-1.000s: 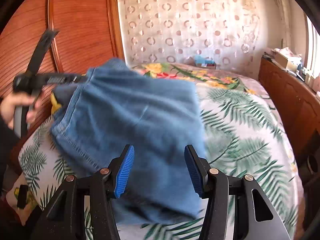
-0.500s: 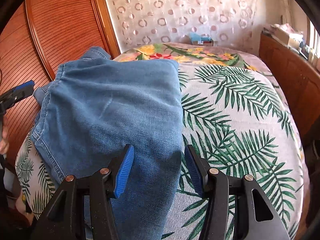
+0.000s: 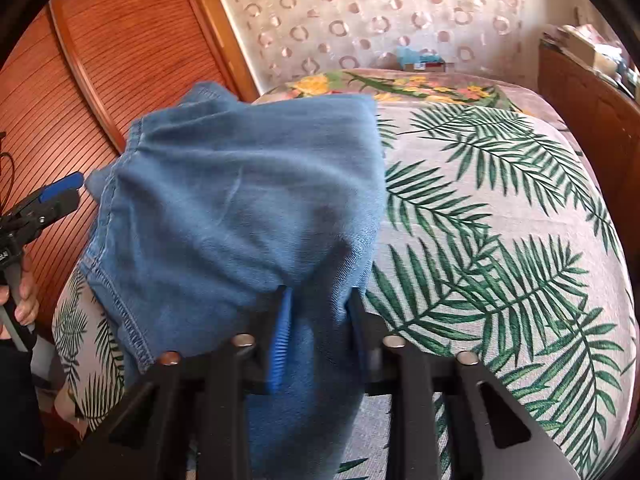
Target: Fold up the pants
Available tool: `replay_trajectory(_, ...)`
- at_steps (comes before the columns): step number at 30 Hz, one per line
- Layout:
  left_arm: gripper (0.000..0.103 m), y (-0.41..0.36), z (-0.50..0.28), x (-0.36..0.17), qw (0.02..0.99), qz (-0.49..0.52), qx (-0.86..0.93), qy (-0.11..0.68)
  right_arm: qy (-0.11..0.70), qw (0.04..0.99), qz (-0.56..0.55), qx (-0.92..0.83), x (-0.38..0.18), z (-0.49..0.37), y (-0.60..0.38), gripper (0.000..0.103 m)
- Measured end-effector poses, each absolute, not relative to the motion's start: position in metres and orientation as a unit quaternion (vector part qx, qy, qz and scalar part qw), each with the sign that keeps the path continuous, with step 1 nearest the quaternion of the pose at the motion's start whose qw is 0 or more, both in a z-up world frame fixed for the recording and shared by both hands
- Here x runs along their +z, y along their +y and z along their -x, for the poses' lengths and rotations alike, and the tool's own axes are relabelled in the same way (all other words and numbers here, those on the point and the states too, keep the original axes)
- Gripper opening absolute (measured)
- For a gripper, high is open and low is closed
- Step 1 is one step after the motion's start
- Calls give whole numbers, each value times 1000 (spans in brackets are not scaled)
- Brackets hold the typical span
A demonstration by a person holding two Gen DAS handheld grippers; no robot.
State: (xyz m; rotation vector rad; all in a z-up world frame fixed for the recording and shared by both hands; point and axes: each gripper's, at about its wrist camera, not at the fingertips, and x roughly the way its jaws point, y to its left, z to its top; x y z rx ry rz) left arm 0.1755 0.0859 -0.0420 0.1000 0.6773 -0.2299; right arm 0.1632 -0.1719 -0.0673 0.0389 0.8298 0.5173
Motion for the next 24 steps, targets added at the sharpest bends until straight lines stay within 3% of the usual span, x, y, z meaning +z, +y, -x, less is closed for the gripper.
replay_trajectory(4, 78, 82, -173, -44, 934, -47, -115, 334, 385, 889, -14, 246, -59, -160, -178, 6)
replay_trajectory(16, 78, 70, -163, -26, 939, -45, -135, 314, 337, 925, 14, 176, -1, -118, -264, 5)
replay_trajectory(24, 78, 40, -161, -26, 934, -36, -164, 316, 372, 916, 12, 147, -31, -112, -299, 7)
